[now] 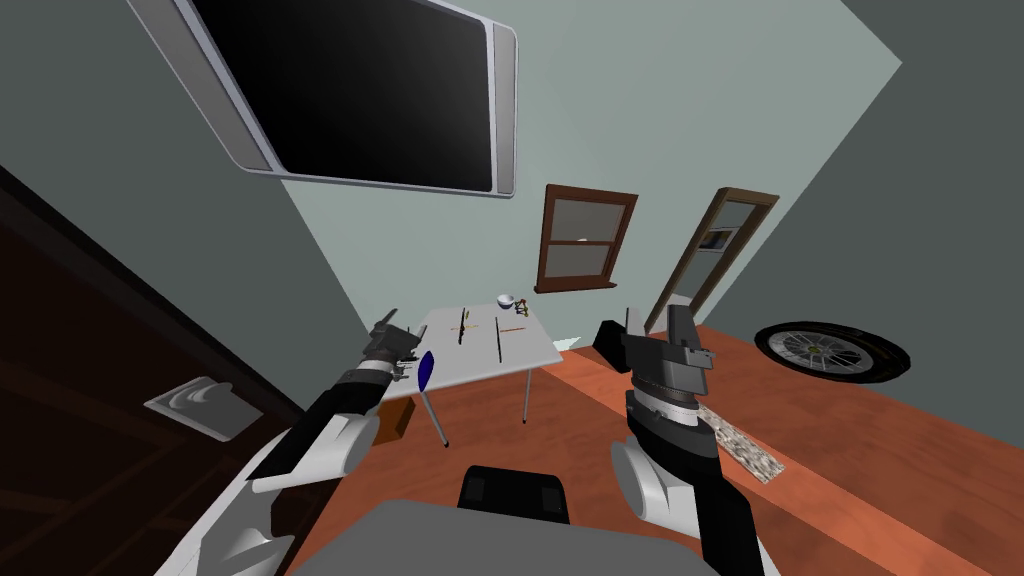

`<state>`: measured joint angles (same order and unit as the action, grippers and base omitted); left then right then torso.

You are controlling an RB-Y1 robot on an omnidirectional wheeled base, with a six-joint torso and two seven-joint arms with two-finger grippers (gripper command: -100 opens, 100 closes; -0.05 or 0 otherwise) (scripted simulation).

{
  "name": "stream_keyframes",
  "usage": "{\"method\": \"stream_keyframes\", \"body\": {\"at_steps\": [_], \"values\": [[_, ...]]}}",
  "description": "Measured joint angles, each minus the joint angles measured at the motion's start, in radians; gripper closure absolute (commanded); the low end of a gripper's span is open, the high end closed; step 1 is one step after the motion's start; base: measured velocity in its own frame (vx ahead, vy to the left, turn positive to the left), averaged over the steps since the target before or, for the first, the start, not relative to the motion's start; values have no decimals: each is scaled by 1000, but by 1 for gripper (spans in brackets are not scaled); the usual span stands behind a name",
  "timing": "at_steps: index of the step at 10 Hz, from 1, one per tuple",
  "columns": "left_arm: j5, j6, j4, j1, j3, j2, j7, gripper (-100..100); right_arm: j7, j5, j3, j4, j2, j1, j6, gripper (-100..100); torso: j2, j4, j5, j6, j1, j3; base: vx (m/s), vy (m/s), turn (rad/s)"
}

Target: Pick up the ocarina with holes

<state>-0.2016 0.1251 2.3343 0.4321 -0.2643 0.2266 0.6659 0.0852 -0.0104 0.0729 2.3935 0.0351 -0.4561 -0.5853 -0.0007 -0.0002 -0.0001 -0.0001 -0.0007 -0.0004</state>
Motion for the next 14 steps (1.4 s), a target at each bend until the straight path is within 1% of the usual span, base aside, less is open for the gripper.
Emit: {"method": "stream_keyframes", "body": {"at_steps": [4, 5, 7, 8, 9, 10, 13, 14], "values": [[-23, 111, 10, -8, -36, 12, 76, -100, 0, 0, 0, 0, 0, 0, 0, 0, 0, 0, 0, 0, 0, 0, 12, -12, -34], [-24, 136, 10, -11, -39, 10, 89, -100, 0, 0, 0, 0, 0, 0, 0, 0, 0, 0, 0, 0, 0, 0, 11, -10, -50], [-37, 188, 16, -10, -57, 16, 127, -100, 0, 0, 0, 0, 0, 0, 0, 0, 0, 0, 0, 0, 0, 0, 10, -8, -30], [-44, 215, 13, -17, -69, 22, 149, -100, 0, 0, 0, 0, 0, 0, 0, 0, 0, 0, 0, 0, 0, 0, 9, -7, -22], [-50, 247, 22, -15, -79, 25, 166, -100, 0, 0, 0, 0, 0, 0, 0, 0, 0, 0, 0, 0, 0, 0, 12, -7, -40], [-59, 279, 20, -20, -93, 31, 189, -100, 0, 0, 0, 0, 0, 0, 0, 0, 0, 0, 0, 0, 1, 0, 10, -5, -23], [-66, 348, 8, -26, -107, 30, 235, -100, 0, 0, 0, 0, 0, 0, 0, 0, 0, 0, 0, 0, 0, 0, 12, -10, -40], [-72, 374, 4, -30, -117, 32, 254, -100, 0, 0, 0, 0, 0, 0, 0, 0, 0, 0, 0, 0, 0, 0, 12, -7, -18]]}}
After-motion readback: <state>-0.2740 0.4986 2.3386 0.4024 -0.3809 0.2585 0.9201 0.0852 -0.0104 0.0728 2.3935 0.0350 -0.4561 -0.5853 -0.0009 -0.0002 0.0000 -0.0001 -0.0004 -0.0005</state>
